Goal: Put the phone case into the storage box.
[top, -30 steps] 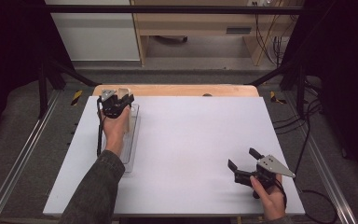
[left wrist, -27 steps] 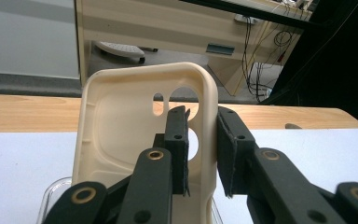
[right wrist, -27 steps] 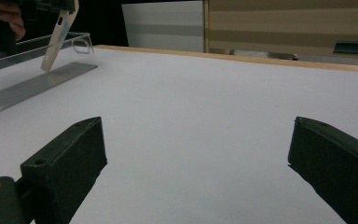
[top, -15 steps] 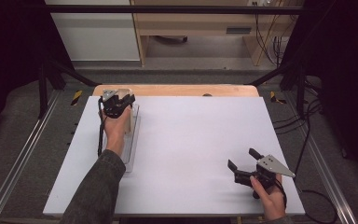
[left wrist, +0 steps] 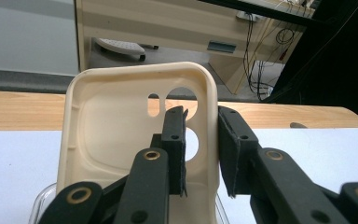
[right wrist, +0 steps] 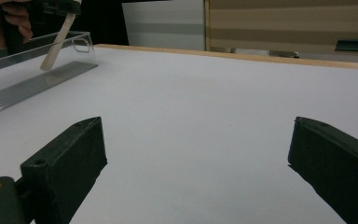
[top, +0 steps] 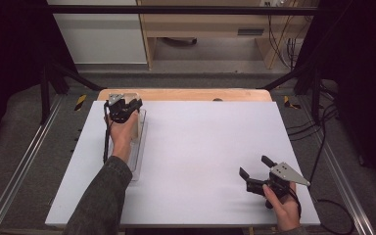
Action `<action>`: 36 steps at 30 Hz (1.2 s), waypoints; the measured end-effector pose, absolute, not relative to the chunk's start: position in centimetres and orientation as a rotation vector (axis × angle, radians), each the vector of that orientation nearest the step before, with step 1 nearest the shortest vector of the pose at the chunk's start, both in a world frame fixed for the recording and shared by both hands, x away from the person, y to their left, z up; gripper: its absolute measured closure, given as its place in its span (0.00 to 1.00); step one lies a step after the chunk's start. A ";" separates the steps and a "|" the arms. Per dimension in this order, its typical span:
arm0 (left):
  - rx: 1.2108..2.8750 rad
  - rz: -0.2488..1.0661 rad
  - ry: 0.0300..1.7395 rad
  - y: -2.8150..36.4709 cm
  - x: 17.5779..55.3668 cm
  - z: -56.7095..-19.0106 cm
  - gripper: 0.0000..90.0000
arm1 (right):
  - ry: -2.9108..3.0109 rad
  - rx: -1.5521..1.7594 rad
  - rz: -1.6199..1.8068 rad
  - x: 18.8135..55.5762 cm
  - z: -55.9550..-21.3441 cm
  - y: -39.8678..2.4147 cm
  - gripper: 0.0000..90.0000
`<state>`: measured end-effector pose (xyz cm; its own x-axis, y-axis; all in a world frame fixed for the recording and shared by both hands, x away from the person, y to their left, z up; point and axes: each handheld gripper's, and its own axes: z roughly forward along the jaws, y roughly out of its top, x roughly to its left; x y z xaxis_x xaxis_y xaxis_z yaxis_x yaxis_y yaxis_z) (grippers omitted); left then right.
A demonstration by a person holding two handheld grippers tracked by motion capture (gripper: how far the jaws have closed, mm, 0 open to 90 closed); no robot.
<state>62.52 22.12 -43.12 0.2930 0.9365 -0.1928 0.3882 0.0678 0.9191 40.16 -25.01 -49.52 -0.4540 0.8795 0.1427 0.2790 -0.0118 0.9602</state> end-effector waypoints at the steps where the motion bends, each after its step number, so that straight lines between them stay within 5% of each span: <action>1: 1.514 0.657 1.275 22.1 62.6 -43.1 0.81 | 1.746 1.203 1.491 40.2 -49.5 -25.0 0.05; 23: 1.522 0.637 1.289 22.2 62.9 -43.4 0.82 | 1.743 1.202 1.501 40.1 -49.5 -25.0 0.05; 36: 1.595 0.670 1.222 22.1 61.9 -42.3 0.64 | 1.743 1.192 1.498 40.0 -49.4 -24.9 0.04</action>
<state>61.94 22.06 -42.34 0.3420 0.9306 -0.1305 0.3906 -0.0145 0.9204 40.02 -24.89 -49.40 -0.4584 0.8778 0.1394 0.2698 -0.0120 0.9628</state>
